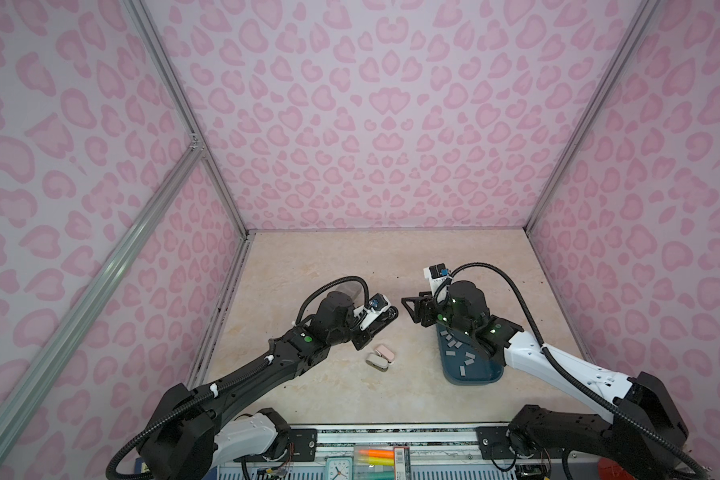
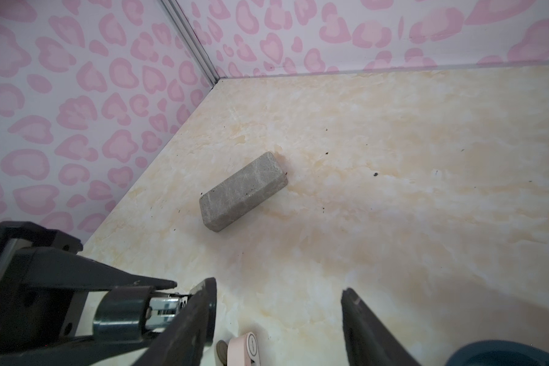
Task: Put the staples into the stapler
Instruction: 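Move the right gripper toward the stapler held by the left gripper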
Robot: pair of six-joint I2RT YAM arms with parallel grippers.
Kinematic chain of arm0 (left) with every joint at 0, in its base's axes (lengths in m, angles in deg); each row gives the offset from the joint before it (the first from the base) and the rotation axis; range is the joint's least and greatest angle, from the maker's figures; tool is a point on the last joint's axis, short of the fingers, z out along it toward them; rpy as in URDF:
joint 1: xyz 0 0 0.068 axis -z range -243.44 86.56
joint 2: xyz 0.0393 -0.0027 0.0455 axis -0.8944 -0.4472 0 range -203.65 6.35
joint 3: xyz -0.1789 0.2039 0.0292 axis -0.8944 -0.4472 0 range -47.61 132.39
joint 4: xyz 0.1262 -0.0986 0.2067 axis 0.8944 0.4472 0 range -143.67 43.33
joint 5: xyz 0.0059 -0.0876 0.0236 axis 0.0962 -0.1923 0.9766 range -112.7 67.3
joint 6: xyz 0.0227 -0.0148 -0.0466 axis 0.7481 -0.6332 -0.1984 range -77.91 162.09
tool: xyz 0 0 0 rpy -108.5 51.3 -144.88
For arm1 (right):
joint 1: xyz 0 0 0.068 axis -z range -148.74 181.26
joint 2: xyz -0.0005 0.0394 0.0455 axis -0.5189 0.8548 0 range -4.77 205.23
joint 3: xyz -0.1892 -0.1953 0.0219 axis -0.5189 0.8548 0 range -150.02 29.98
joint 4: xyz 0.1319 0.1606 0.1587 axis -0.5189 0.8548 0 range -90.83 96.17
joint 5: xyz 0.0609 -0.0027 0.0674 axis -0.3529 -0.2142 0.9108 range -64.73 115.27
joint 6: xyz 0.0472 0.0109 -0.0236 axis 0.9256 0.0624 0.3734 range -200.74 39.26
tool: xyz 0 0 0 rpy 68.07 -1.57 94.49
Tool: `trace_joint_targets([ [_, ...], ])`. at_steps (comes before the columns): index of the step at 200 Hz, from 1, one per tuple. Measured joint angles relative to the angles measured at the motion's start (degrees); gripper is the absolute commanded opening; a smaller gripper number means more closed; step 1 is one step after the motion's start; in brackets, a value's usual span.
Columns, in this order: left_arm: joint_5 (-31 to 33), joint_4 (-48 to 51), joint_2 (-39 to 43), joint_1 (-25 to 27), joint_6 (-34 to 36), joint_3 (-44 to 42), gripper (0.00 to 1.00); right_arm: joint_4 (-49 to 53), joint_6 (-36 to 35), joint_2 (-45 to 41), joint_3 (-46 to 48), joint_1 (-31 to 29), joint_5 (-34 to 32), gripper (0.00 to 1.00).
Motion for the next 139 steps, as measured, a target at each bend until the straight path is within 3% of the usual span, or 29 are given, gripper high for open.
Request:
trace_joint_targets([
  [139, 0.28, 1.57, 0.39, -0.07, -0.02, 0.22, 0.04, 2.75, -0.02, 7.15, -4.72, -1.25, 1.66, 0.61],
])
